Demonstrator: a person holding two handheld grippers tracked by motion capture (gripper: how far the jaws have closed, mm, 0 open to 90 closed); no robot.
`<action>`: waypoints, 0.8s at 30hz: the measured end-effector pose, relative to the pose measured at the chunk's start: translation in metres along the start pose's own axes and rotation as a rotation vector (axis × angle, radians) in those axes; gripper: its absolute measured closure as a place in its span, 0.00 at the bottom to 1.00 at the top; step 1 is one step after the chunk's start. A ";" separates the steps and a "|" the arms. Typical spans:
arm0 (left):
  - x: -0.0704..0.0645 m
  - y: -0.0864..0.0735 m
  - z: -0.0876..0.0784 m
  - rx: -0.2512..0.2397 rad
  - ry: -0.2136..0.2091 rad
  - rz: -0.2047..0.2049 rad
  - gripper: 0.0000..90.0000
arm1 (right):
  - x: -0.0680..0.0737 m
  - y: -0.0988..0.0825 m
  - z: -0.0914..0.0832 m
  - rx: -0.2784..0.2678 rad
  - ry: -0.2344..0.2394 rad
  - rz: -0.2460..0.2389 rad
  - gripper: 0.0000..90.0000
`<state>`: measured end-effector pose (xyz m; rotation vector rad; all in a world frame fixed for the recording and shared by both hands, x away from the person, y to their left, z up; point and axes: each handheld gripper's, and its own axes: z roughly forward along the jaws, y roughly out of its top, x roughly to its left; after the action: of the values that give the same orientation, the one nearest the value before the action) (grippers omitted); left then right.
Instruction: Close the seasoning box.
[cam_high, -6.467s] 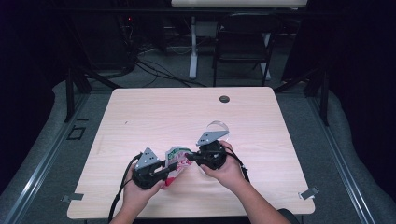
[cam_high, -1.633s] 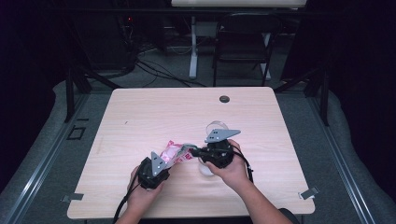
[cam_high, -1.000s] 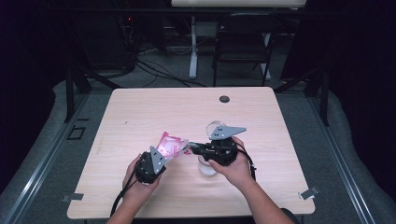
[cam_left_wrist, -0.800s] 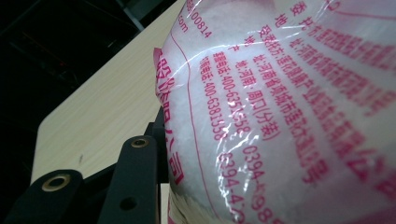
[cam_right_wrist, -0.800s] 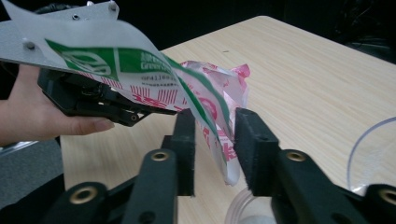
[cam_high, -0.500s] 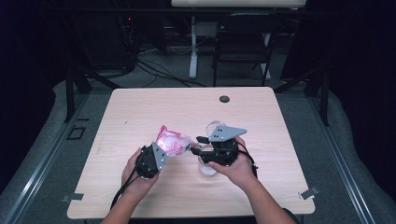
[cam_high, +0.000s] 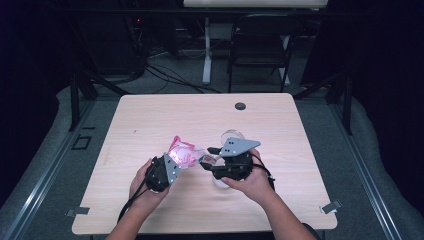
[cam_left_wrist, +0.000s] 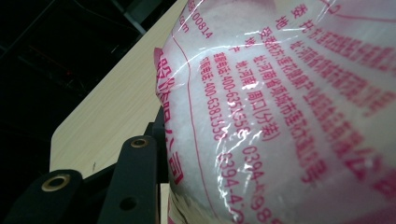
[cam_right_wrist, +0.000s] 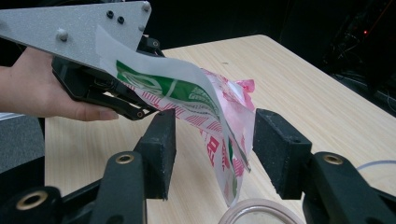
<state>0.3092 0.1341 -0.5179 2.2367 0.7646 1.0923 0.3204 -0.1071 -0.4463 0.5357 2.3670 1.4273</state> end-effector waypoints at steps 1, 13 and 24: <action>-0.001 0.000 0.000 -0.004 -0.001 0.000 0.69 | 0.001 0.000 0.000 0.000 0.000 -0.003 0.54; -0.002 0.002 0.002 -0.003 0.002 0.041 0.69 | 0.007 0.002 0.002 0.016 0.035 -0.041 0.63; 0.002 0.003 0.001 -0.009 0.031 0.058 0.69 | 0.009 0.001 0.003 0.043 0.061 -0.054 0.75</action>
<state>0.3121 0.1326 -0.5155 2.2518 0.7095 1.1581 0.3143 -0.0997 -0.4474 0.4410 2.4453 1.3918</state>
